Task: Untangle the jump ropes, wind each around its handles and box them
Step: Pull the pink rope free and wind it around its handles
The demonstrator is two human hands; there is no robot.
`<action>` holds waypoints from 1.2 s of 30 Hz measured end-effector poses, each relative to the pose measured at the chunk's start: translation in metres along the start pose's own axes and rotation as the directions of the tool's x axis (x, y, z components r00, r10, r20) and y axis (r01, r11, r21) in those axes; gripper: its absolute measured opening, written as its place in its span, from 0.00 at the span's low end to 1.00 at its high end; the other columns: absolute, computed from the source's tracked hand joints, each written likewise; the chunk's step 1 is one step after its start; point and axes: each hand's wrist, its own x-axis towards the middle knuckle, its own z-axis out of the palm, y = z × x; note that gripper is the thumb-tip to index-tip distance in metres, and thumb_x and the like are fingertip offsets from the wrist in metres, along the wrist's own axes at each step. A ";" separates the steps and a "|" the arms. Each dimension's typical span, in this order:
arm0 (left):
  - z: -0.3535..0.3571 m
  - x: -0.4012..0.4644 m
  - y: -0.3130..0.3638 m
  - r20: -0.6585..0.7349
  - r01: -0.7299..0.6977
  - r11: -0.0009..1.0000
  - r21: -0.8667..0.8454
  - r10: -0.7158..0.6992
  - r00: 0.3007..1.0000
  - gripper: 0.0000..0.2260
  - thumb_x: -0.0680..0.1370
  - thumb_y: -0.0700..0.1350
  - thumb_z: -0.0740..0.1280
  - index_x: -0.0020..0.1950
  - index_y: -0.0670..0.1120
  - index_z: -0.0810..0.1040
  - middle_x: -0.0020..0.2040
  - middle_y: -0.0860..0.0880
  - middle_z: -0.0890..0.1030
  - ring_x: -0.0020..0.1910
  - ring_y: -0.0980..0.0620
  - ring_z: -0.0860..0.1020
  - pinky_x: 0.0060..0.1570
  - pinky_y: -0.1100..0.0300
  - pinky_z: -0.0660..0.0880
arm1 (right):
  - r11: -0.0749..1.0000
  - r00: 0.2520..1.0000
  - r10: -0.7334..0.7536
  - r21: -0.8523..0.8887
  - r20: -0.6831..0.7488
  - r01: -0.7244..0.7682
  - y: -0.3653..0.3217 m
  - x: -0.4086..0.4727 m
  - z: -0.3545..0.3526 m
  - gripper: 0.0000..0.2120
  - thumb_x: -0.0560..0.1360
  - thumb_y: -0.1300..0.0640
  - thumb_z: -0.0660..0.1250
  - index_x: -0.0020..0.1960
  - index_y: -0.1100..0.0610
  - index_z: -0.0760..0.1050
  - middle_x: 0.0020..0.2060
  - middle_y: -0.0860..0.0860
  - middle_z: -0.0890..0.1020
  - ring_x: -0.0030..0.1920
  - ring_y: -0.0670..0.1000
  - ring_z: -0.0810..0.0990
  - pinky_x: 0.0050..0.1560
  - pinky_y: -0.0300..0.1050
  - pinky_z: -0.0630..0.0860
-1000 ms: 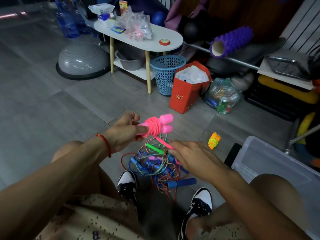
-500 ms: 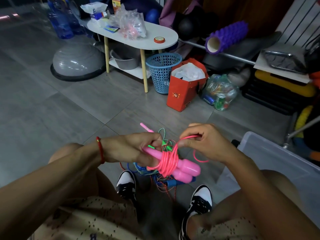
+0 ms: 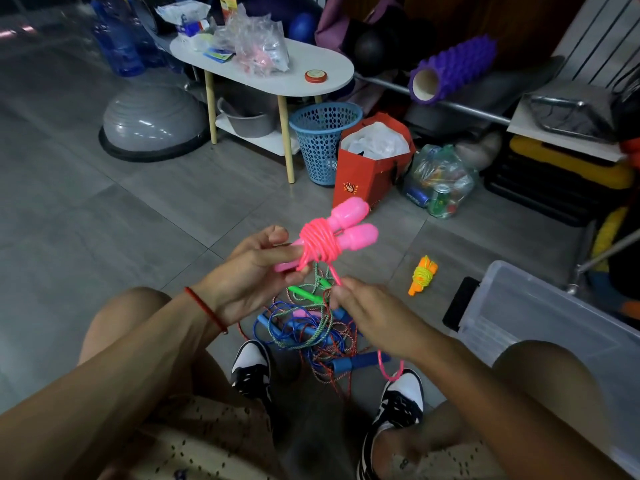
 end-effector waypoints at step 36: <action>0.019 -0.002 -0.053 -0.233 -0.030 0.931 -0.364 -0.060 0.971 0.13 0.72 0.32 0.65 0.38 0.47 0.65 0.40 0.41 0.76 0.35 0.47 0.79 0.33 0.61 0.76 | 0.587 0.731 0.554 0.809 -0.397 -0.005 -0.034 0.015 0.042 0.12 0.81 0.66 0.64 0.44 0.56 0.83 0.32 0.54 0.85 0.32 0.48 0.82 0.37 0.42 0.80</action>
